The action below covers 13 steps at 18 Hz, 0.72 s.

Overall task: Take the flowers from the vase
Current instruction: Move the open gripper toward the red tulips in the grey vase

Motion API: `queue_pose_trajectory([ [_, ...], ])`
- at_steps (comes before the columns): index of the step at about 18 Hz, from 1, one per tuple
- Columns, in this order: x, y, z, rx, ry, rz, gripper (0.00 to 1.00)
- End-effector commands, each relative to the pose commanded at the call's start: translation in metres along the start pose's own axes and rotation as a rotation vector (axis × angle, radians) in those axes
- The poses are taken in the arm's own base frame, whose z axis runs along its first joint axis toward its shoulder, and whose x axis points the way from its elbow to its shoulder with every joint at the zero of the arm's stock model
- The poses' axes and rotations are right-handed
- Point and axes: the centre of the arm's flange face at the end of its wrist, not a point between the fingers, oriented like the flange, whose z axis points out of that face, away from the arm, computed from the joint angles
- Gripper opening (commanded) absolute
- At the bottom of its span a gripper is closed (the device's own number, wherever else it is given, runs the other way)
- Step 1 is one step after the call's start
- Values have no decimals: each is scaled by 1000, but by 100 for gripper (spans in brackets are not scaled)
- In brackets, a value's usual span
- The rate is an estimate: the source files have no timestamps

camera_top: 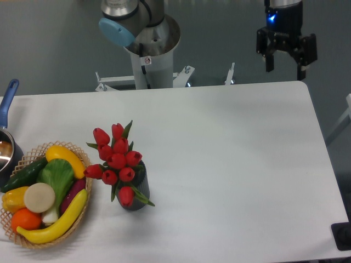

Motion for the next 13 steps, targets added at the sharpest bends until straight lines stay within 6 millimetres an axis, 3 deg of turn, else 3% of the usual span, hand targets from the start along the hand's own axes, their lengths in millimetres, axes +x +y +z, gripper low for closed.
queue_pose_trajectory([
  [6,5,-5,6,15,5,-10,100],
  [9,19,-10,16,29,33,-48,100],
  [13,27,-41,24,128,47,-191,100],
])
